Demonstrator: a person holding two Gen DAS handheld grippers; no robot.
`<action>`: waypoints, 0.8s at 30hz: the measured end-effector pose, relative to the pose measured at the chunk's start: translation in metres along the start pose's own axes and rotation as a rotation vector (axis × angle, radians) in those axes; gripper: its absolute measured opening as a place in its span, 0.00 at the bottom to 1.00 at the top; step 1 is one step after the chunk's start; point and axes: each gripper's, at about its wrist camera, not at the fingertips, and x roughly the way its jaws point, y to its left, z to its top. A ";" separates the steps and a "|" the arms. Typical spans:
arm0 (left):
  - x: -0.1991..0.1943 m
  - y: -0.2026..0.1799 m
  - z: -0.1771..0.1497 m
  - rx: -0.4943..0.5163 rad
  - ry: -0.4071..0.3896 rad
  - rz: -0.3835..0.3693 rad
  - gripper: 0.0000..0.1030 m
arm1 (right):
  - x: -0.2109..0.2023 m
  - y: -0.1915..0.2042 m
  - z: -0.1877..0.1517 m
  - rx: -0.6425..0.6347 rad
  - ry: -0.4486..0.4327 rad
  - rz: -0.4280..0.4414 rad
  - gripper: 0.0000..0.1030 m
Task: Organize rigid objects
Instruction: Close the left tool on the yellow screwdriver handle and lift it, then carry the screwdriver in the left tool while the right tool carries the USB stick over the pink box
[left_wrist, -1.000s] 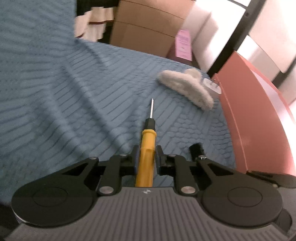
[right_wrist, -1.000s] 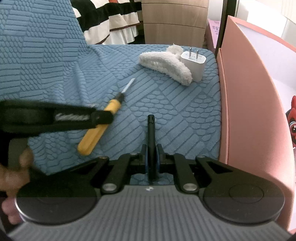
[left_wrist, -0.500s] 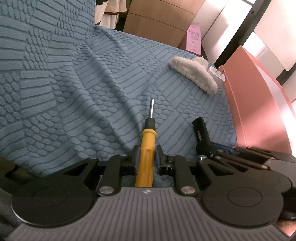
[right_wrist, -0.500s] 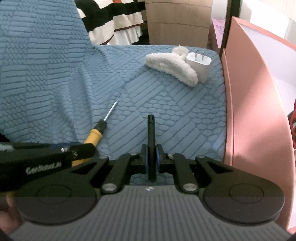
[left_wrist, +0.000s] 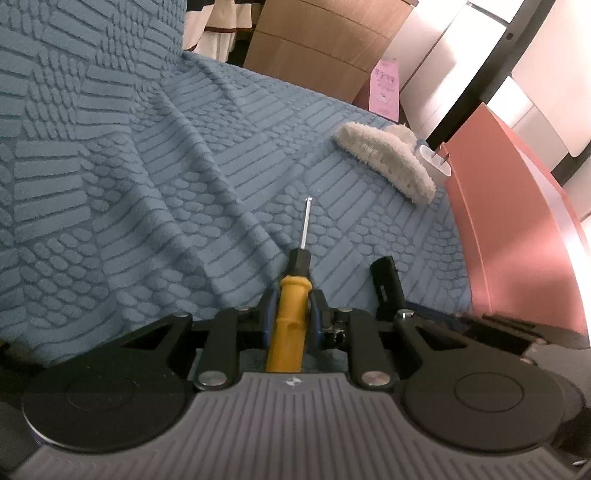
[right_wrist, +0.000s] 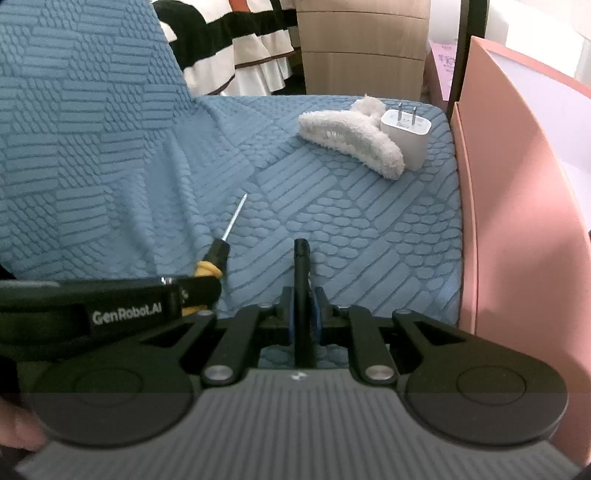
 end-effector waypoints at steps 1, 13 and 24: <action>0.001 -0.001 0.001 0.003 -0.003 0.001 0.22 | 0.002 0.000 0.000 0.001 0.003 -0.001 0.14; 0.007 -0.007 0.004 0.042 -0.021 0.024 0.22 | -0.001 0.008 0.001 -0.043 -0.008 -0.010 0.12; 0.001 -0.005 0.004 -0.003 -0.001 0.018 0.21 | -0.009 -0.004 0.003 0.030 -0.025 -0.017 0.12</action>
